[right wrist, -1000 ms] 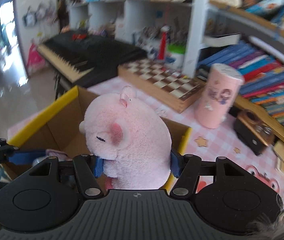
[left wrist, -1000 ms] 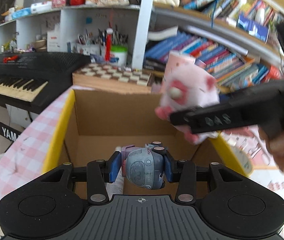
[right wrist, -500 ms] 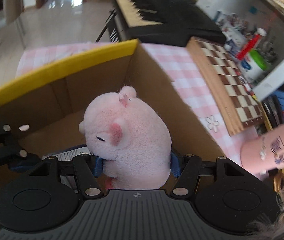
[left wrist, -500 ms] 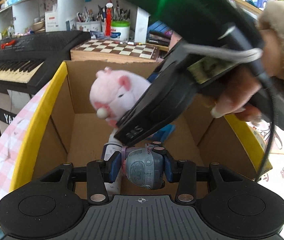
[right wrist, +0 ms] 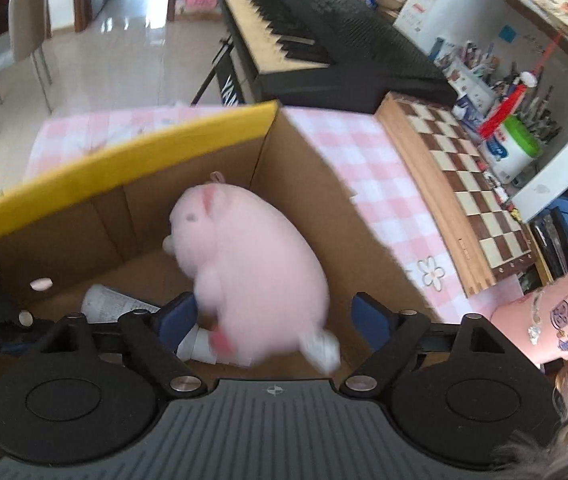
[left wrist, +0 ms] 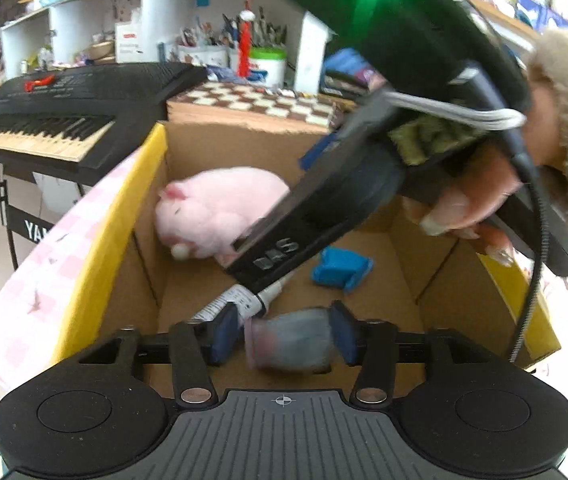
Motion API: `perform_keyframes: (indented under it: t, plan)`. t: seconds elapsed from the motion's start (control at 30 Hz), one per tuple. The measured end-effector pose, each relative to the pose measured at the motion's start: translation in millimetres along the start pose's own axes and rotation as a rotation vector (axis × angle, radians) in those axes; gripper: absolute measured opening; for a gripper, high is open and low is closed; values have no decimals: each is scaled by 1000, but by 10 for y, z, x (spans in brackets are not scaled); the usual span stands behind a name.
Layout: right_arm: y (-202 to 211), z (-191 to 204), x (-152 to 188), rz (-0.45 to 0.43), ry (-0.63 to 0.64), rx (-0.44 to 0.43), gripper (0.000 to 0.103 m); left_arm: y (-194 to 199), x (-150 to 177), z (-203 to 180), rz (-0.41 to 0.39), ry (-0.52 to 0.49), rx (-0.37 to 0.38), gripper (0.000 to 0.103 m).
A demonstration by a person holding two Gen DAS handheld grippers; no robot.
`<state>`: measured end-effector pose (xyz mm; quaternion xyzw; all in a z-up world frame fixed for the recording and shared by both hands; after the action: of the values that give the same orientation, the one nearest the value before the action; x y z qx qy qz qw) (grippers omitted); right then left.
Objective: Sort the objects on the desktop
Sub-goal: 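Lower the car and pig into the yellow box and open both grippers, then lift both open grippers up out of the yellow box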
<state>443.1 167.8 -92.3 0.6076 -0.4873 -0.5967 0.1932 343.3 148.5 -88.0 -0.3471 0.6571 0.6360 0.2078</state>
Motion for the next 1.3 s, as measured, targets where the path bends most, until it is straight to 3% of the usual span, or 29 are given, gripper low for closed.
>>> perform_keyframes:
  t: [0.17, 0.4, 0.6, 0.9, 1.03, 1.1, 1.3]
  plan:
    - [359, -153, 17, -74, -122, 48, 87, 233, -33, 81, -68, 30, -11, 67]
    - [1181, -288, 152, -292, -314, 162, 85, 638, -199, 285, -189, 66, -36, 76]
    - [1765, -164, 425, -414, -444, 221, 85, 1011, -284, 393, -294, 98, -59, 81]
    - [2350, 10, 933, -491, -602, 376, 85, 1461, -133, 488, -373, 164, -96, 82]
    - [2479, 159, 1166, -506, -676, 436, 85, 1577, -11, 464, -372, 139, -81, 83]
    - [2515, 280, 1267, -506, -693, 465, 85, 1641, 53, 430, -375, 118, -74, 88]
    - [2543, 694, 1455, -492, -715, 481, 85, 1791, 281, 382, -373, 87, -59, 90]
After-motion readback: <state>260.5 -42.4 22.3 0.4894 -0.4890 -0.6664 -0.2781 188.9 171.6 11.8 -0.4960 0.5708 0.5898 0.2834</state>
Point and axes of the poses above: each gripper's, at about its wrist camera, not at the fingertips, and y roughly against the way its jaws point, z to its left, x to its underside, the point moved 9 cm from there along -y, roughly the way its jaws point, and after that the axes turned 1 degree about -z, right-handed, at the moved point
